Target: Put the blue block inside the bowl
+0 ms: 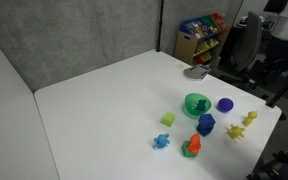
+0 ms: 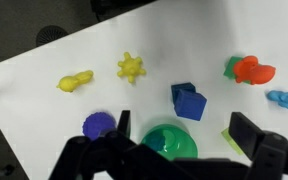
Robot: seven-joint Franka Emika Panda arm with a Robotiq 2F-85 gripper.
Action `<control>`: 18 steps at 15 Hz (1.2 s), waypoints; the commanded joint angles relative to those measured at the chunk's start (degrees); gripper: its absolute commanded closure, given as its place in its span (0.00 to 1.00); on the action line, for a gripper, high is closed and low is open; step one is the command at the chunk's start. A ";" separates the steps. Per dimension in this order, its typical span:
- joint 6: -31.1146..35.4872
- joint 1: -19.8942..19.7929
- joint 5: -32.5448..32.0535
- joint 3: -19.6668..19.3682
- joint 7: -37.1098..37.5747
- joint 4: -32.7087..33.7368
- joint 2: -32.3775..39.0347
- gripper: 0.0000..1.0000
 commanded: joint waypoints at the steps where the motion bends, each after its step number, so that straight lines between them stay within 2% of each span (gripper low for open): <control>1: 7.09 0.63 2.28 -0.40 -0.02 -0.53 5.39 0.00; 4: 8.35 0.67 2.43 -0.28 0.80 -0.01 9.19 0.00; 5: 7.70 0.64 1.76 -0.38 0.10 -0.70 7.52 0.00; 11: 9.41 0.98 1.24 -0.18 -0.36 0.47 11.98 0.00; 14: 13.84 1.84 2.05 0.04 -2.16 0.71 16.01 0.00; 18: 23.75 3.30 1.63 0.34 -1.33 0.88 22.51 0.00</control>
